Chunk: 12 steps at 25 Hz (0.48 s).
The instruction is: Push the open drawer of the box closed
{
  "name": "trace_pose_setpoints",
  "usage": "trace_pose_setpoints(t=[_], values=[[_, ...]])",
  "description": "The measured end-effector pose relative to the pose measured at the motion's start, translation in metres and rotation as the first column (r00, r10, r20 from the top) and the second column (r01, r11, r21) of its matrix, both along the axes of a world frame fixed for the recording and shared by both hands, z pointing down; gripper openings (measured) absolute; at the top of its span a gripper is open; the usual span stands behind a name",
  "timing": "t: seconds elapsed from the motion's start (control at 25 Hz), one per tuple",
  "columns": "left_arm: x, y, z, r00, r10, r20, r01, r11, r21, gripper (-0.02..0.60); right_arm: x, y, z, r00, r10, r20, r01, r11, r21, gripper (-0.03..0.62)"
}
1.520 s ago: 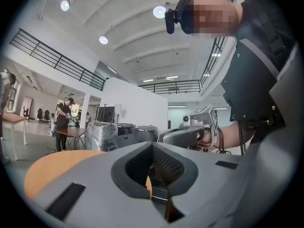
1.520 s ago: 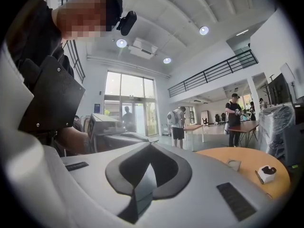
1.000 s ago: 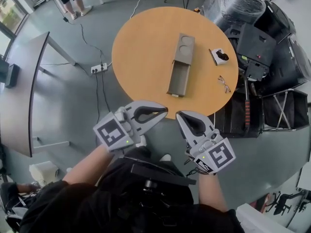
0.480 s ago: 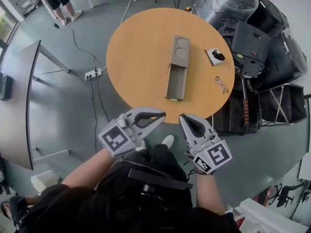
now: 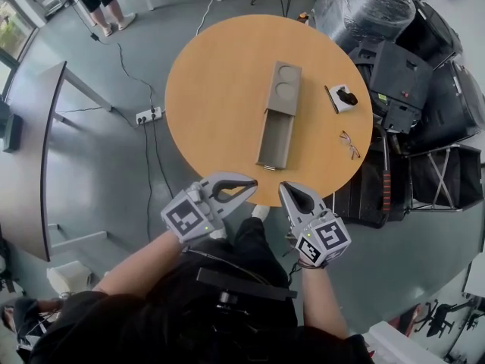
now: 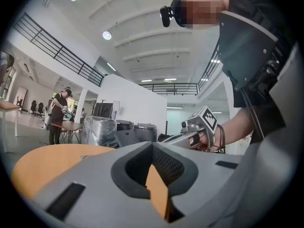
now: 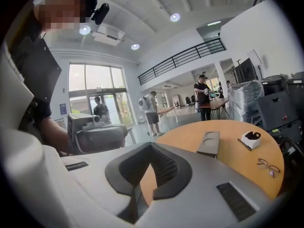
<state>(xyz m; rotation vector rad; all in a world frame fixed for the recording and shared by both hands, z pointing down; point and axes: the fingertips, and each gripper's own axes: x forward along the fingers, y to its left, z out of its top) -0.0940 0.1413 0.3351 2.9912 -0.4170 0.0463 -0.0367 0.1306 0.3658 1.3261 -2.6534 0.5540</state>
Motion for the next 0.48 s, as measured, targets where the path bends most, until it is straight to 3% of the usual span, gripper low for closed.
trace_pose_setpoints(t=[0.2, 0.48], values=[[0.028, -0.028, 0.027, 1.0, 0.001, 0.009, -0.001, 1.0, 0.017, 0.028, 0.021, -0.032, 0.04, 1.0, -0.015, 0.013, 0.016, 0.999, -0.046, 0.021], [0.059, -0.067, 0.074, 0.999, -0.012, 0.042, 0.014, 1.0, -0.027, 0.028, 0.043, -0.072, 0.102, 0.997, -0.004, 0.071, 0.013, 0.991, -0.132, 0.021]])
